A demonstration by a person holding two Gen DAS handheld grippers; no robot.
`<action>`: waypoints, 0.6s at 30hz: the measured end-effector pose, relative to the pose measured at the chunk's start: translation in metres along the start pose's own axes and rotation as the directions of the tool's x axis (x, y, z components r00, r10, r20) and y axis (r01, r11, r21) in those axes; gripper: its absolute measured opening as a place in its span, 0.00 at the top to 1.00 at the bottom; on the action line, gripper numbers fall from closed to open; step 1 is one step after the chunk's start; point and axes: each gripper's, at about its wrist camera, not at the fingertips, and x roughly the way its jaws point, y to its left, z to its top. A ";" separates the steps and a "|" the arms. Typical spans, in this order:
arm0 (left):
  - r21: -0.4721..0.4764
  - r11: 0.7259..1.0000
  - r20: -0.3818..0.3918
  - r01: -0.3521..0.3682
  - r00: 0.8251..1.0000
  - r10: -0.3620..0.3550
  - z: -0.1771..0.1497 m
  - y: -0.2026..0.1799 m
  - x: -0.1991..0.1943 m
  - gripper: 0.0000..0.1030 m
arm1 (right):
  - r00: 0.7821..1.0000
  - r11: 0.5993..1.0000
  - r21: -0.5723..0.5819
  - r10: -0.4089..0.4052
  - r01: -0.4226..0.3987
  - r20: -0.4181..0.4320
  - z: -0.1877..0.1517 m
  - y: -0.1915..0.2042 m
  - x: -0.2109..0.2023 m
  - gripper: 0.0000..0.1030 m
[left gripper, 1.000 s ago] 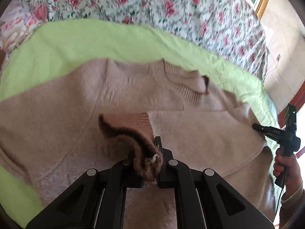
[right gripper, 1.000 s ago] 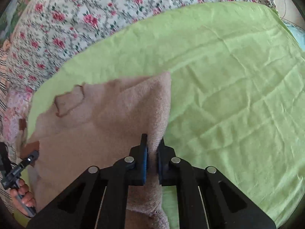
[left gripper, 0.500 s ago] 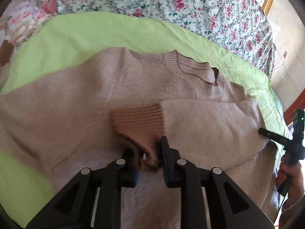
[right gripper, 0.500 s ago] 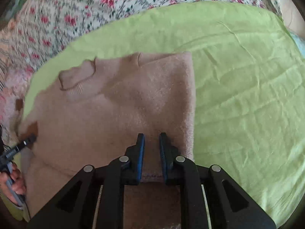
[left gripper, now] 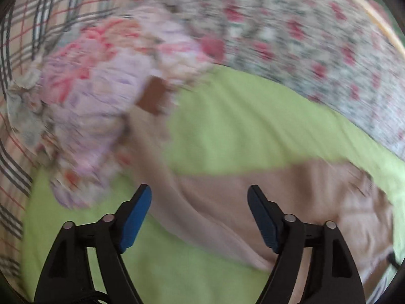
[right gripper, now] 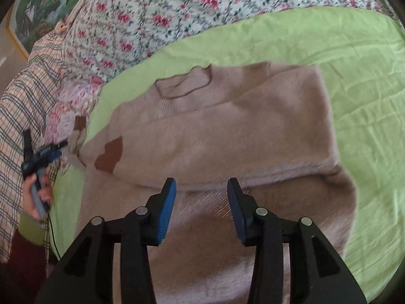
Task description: Fold small clothes
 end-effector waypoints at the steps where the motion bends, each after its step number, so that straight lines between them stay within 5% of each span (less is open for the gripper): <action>1: -0.014 0.999 -0.016 -0.032 0.999 0.031 0.015 0.012 0.012 0.20 | 1.000 1.000 -0.005 0.005 -0.005 -0.011 -0.003 0.003 0.004 0.58; 8: -0.060 0.988 -0.147 -0.140 0.981 0.130 0.062 0.057 0.098 0.22 | 0.998 0.999 -0.023 0.032 -0.033 -0.048 0.000 0.013 0.021 0.58; 9: -0.071 0.987 -0.155 -0.145 0.979 0.133 0.064 0.062 0.104 0.35 | 0.998 0.999 -0.025 0.030 -0.031 -0.049 0.001 0.013 0.022 0.58; 10: -0.091 0.989 -0.164 -0.120 0.981 0.104 0.065 0.070 0.111 0.65 | 0.998 0.999 -0.027 0.028 -0.030 -0.051 0.002 0.013 0.023 0.58; 11: -0.110 0.990 -0.170 -0.083 0.983 0.064 0.065 0.073 0.114 0.80 | 0.998 0.999 -0.028 0.030 -0.031 -0.053 0.002 0.013 0.024 0.58; 13: -0.116 0.992 -0.129 -0.041 0.991 0.026 0.064 0.077 0.107 0.90 | 0.998 0.999 -0.031 0.029 -0.031 -0.056 0.002 0.012 0.026 0.58; 18: -0.072 0.996 -0.013 0.059 0.998 -0.060 0.049 0.057 0.059 0.92 | 0.998 0.999 -0.028 0.042 -0.043 -0.046 0.000 0.015 0.024 0.58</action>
